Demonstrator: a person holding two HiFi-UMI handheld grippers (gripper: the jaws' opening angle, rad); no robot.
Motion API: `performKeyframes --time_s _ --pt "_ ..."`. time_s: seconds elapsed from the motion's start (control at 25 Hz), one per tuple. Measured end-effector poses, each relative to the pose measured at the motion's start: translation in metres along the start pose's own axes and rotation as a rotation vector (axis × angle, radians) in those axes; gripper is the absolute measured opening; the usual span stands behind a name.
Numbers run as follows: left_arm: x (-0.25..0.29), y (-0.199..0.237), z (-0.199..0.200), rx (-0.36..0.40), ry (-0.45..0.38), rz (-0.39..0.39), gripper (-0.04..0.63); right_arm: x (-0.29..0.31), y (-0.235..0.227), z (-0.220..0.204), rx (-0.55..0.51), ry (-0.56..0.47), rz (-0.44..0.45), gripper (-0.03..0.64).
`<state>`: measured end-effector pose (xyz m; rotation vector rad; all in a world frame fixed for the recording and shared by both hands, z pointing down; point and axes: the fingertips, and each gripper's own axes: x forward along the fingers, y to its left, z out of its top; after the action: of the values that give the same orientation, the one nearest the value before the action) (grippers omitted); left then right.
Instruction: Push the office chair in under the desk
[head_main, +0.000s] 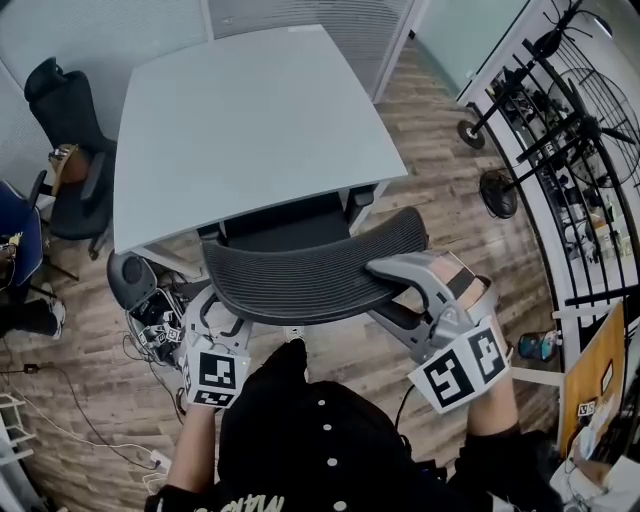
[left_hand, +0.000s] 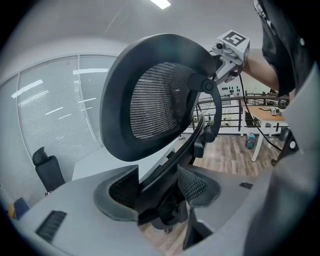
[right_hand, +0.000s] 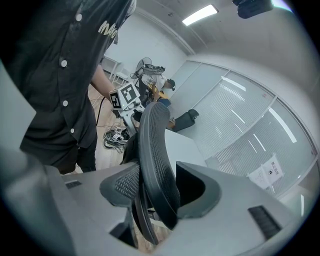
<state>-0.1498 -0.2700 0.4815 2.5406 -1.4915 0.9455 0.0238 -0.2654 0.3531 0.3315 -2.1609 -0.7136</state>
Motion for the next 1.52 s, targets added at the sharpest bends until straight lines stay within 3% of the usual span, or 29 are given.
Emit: performKeyframes --time_s 1.52 --pt "0.016 0.003 0.015 -0.039 -0.016 -0.077 0.264 0.014 -0.027 -0.011 0.006 -0.005 0.025 0.241"
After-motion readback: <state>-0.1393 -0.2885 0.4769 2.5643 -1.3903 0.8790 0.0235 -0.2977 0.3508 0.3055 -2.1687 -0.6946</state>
